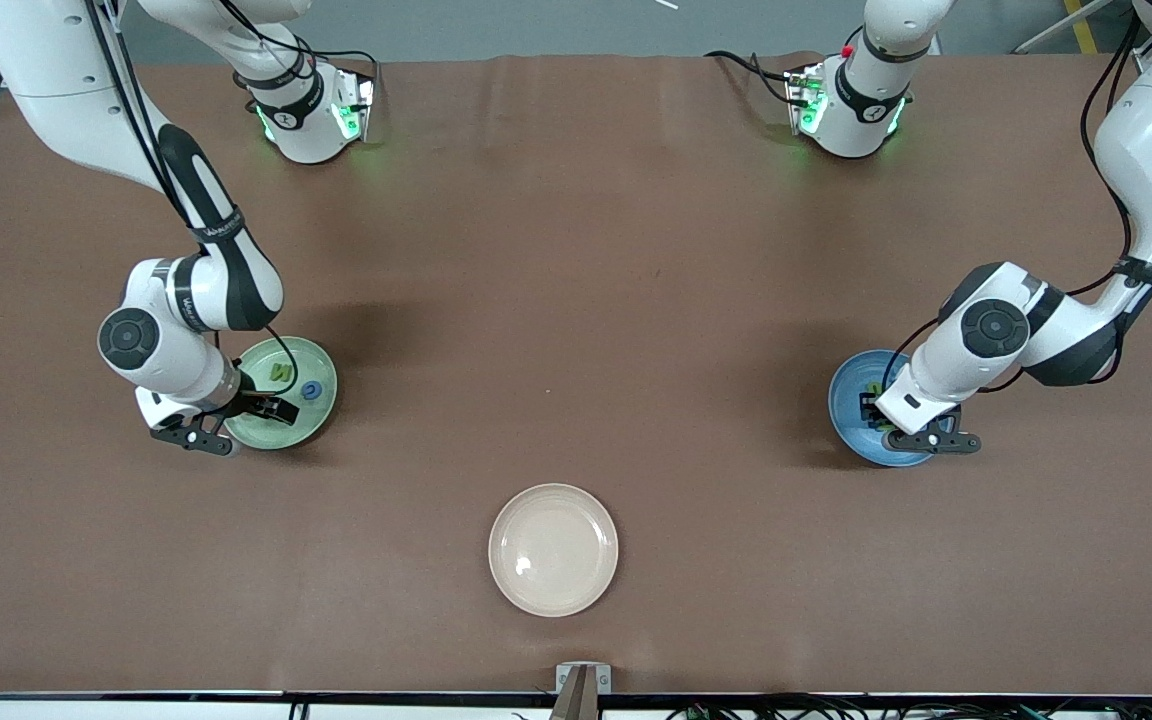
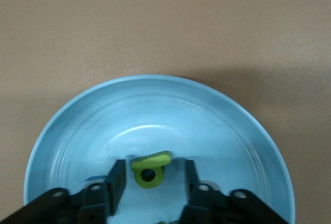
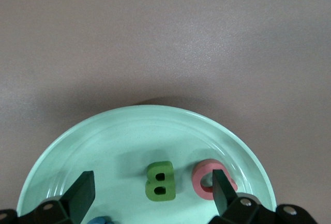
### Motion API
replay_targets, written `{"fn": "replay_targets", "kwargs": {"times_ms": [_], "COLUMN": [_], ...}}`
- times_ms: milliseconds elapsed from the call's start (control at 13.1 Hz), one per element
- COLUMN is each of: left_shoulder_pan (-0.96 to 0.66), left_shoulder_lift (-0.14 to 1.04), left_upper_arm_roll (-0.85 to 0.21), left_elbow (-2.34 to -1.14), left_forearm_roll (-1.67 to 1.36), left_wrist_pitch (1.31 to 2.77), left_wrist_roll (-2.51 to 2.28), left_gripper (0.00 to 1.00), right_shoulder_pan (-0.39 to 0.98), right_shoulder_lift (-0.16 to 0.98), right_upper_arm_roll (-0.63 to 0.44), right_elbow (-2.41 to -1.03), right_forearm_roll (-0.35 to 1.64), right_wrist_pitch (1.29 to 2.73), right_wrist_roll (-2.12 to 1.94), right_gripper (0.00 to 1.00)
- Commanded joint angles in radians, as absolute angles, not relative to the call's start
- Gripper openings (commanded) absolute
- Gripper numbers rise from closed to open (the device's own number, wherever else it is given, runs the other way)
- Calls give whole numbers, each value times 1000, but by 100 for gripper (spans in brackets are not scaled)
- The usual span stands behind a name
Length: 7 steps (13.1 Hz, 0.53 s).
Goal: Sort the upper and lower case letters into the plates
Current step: 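Lower the b into the blue plate and open the left gripper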
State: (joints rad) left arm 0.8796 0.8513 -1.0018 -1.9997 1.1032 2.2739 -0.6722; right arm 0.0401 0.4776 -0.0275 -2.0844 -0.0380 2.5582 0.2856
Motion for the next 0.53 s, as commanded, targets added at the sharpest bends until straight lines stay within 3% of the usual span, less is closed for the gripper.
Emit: {"fn": "replay_targets", "kwargs": {"times_ms": [0,229,381,458], "left_shoulder_pan": [881,896,896,887], "left_shoulder_lift": [824,807,804,740], "left_upper_arm_roll": [-1008,-1049,-1058,-1061], "left_elbow": [-2003,-1997,-1999,-2005], "left_forearm_roll": [1124,1114,1106,1060], "left_wrist_pitch": [2280,2244,2233,2233], "left_wrist_roll": [-681,-678,-675,-673], "left_gripper": [100,100,100,100], "right_shoulder_pan": [29,31,28,28], "right_shoulder_lift": [474,469,471,471], "right_upper_arm_roll": [-15,-9,-11,-11], "right_elbow": [-2059,-1975,-1965,-1965], "right_forearm_roll": [-17,-15,-15,-15], "right_wrist_pitch": [2511,2343,2329,2329], "right_wrist_roll": [272,272,272,272], "right_gripper": [100,100,100,100]}}
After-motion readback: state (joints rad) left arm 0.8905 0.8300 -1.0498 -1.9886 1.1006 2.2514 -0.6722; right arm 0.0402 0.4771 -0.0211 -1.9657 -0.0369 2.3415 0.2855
